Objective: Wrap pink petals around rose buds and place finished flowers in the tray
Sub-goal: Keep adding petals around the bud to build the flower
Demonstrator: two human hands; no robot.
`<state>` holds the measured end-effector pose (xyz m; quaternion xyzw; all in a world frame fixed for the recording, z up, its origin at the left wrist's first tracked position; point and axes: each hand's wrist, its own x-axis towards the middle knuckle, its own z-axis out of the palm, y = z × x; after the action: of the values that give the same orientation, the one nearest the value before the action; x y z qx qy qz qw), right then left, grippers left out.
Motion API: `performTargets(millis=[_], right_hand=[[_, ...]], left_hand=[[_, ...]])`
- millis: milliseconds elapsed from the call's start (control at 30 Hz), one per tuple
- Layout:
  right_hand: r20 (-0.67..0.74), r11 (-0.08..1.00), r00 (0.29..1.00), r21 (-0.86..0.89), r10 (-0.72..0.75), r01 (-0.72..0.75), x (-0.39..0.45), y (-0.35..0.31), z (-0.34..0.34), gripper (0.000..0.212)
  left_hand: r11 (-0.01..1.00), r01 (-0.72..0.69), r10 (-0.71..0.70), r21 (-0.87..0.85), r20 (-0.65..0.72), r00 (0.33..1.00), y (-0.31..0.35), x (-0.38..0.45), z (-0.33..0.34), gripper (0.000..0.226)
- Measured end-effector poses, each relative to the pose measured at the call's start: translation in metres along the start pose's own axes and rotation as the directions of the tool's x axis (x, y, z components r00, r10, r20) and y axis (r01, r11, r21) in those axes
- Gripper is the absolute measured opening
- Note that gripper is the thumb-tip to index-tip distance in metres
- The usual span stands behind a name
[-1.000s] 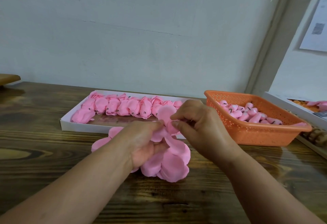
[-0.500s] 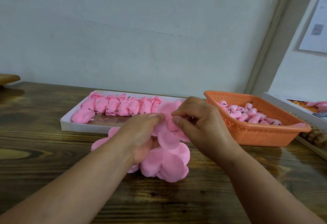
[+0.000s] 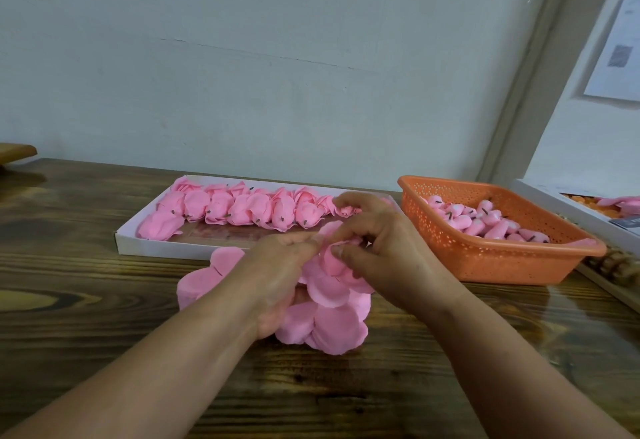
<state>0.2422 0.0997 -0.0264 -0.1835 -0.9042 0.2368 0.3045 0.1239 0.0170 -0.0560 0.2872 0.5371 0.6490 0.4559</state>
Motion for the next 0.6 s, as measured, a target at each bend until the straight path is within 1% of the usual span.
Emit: performTargets(millis=[100,233,333,433,500,600], right_hand=[[0.003,0.999,0.999,0.024,0.032,-0.032,0.0001,-0.0001,-0.0009,0.012],[-0.040,1.000,0.999,0.018,0.004,-0.003,0.0008,-0.0005,0.0008,0.010],[-0.058,1.000,0.998,0.002,0.009,-0.009,0.0016,0.0004,0.0015,0.012],[-0.088,1.000,0.996,0.010,0.017,-0.016,0.0017,0.0008,0.0034,0.010],[-0.095,0.999,0.995,0.031,0.029,-0.026,0.0016,-0.0006,0.0051,0.012],[-0.058,0.997,0.996,0.058,0.062,-0.058,0.0013,-0.0027,0.0052,0.020]], left_hand=[[1.000,-0.023,0.023,0.004,0.001,1.000,0.0000,0.0004,-0.0008,0.026],[1.000,-0.017,0.017,0.003,0.037,0.999,0.0000,0.0005,-0.0037,0.029],[1.000,-0.026,0.027,-0.014,0.065,0.998,-0.0010,-0.0001,-0.0070,0.021],[0.998,-0.059,0.057,0.029,0.059,0.997,-0.0035,-0.0004,-0.0061,0.018],[0.995,-0.077,0.073,0.068,0.051,0.996,-0.0058,-0.0009,-0.0044,0.019],[0.991,-0.105,0.101,0.084,0.053,0.994,-0.0083,-0.0026,-0.0042,0.018]])
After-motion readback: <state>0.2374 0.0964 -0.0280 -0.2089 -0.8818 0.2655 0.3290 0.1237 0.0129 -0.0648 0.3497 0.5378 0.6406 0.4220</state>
